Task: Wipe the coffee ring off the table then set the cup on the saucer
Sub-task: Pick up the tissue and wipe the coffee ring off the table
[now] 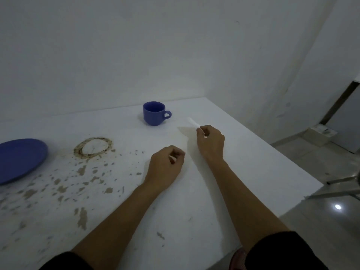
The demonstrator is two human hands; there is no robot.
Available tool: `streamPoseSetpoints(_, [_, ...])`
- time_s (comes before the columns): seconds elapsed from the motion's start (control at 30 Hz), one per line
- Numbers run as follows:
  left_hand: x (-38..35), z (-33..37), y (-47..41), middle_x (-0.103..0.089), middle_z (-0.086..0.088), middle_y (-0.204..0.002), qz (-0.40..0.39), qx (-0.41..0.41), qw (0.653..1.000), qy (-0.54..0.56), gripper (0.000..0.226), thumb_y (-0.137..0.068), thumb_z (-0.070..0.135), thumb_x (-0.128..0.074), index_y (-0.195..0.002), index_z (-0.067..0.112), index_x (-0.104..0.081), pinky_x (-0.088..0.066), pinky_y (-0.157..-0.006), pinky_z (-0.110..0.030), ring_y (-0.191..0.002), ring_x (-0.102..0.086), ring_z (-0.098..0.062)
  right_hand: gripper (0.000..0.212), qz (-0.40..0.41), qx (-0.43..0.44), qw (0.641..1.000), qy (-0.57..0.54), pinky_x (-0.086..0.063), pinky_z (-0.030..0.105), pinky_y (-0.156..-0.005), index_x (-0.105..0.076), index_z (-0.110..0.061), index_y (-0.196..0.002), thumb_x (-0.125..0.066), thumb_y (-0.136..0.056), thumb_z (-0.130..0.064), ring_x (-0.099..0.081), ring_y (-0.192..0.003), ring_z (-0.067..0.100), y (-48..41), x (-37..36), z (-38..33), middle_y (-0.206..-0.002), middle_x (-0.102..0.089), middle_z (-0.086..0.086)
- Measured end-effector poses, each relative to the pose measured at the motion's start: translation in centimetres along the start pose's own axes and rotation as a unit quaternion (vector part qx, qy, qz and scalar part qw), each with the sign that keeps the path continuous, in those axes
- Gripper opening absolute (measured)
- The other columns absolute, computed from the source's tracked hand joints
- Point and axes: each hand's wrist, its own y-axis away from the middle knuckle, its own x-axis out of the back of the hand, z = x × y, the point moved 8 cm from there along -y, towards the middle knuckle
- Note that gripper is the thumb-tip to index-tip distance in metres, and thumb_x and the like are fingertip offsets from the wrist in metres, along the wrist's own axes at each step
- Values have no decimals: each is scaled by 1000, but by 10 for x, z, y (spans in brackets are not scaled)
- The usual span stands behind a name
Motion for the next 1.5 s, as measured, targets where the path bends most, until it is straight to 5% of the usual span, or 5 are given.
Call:
streamPoseSetpoints(0.27, [96,-37,21,-40,3,-149,95,135,982,90,60,-90,32,-60,-142,31,-29,-40,-104,-33,-130,-45,-20,11,-277,-70,939,-191,-55,31,-81,-59,-27,-94,-53,-94,-37,-65,-93,22,86,-82,-82,-98,-65,-3])
streamPoseSetpoints(0.57, [180,-80,65,-66,15,-97,168,139,967,131,29,-82,39,-70,-107,31,-58,-54,-60,-15,-85,-64,-3,58,-400,-178,851,-289,-58,47,-85,-55,-17,-123,-70,-78,-49,-65,-103,31,162,-143,-127,-118,-66,7])
streamPoseSetpoints(0.73, [199,-85,75,-64,16,-96,171,99,980,5,33,-80,33,-72,-110,29,-60,-48,-65,-10,-83,-63,-1,28,-357,-232,852,-305,-60,50,-70,-58,-15,-98,-74,-80,-30,-70,-77,25,167,-151,-121,-93,-68,6])
streamPoseSetpoints(1.0, [183,-93,78,-59,5,-118,101,24,967,-234,26,-91,32,-55,-115,24,-61,-42,-92,-26,-106,-50,-12,2,-108,10,994,-25,-56,31,-79,-60,-15,-91,-59,-92,-15,-64,-80,19,84,-125,-133,-88,-65,2])
streamPoseSetpoints(1.5, [181,-94,75,-59,3,-117,90,23,962,-258,25,-91,34,-53,-112,24,-64,-45,-93,-37,-108,-48,-17,41,-364,249,880,177,-37,29,-99,-47,-17,-138,-41,-98,-19,-53,-122,25,119,-195,-138,-137,-56,8])
